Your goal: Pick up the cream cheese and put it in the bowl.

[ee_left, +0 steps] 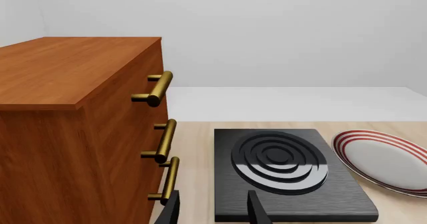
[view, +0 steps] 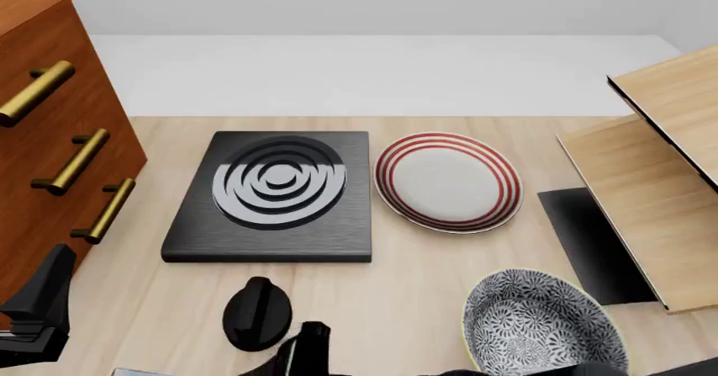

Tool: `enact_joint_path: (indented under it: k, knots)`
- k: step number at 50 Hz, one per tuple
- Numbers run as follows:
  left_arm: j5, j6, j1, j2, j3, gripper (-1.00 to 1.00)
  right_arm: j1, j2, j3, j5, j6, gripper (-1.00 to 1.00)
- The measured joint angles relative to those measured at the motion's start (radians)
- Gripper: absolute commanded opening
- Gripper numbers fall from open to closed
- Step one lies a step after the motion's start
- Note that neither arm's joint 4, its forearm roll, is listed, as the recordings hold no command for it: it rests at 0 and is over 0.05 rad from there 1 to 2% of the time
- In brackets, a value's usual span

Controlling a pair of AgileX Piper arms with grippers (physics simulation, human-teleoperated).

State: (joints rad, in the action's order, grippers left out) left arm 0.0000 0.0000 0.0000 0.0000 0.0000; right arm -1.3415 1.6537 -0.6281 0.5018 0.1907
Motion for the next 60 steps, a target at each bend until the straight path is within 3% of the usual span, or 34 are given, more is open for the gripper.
enact_joint_path:
  k: [26,60]
  knots:
    - [0.000,0.000,0.000,0.000,0.000,1.00,0.120,-0.293,0.175,-0.105,0.012,-1.00]
    - [0.000,0.000,0.000,0.000,0.000,1.00,0.478,-0.846,0.230,-0.529,0.042,-1.00]
